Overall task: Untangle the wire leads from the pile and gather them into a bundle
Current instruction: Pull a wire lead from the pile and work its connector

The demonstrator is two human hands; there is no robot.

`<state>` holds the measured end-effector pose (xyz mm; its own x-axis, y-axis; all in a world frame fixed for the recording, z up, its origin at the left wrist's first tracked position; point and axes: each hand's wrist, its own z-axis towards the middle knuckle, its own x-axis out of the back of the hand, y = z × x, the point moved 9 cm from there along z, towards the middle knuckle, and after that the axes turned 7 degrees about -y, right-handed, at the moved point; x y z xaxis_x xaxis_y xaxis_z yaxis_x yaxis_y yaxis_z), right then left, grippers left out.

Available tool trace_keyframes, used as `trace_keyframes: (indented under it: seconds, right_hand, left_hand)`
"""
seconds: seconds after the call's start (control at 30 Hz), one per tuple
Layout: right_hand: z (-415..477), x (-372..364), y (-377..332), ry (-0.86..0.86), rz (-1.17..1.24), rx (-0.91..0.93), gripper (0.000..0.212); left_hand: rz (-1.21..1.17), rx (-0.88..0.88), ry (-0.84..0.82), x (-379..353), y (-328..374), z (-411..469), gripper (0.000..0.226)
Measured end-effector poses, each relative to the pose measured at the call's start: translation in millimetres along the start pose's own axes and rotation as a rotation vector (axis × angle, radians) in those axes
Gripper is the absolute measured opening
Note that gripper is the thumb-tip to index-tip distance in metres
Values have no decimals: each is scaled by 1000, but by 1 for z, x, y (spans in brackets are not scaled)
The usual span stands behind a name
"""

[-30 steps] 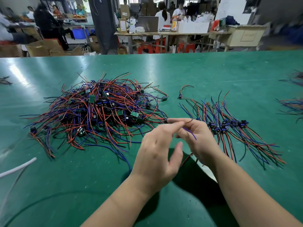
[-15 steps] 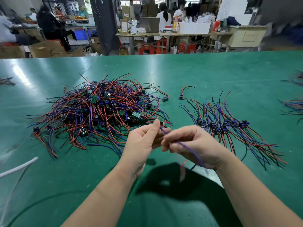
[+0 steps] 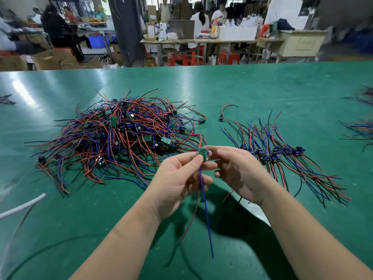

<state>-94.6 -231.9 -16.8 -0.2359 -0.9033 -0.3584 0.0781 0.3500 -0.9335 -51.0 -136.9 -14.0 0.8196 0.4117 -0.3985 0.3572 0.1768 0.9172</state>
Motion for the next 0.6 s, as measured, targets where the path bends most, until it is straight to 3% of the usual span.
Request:
trace_keyframes:
  seconds: [0.17,0.27,0.4,0.47,0.6]
  right_hand:
    - [-5,-9,-4,-115,115,23,27]
    - [-6,-7,-9,-92,125,61,22]
    - [-5,8,-13,73,-107,101,9]
    - [-4,15,-15,149,-297,114,8]
    - [-5,18,-11,198,-412,98,11]
  left_hand:
    - [-43,160,-171,-18,-20,-4,21]
    - [-96,207,-234,-26,-25,-6,19]
    - [110,313,-49,-9,-38,-3,34]
    - [82,304,86,3,-40,-2,41]
    - [151,172,163,10,-32,0,18]
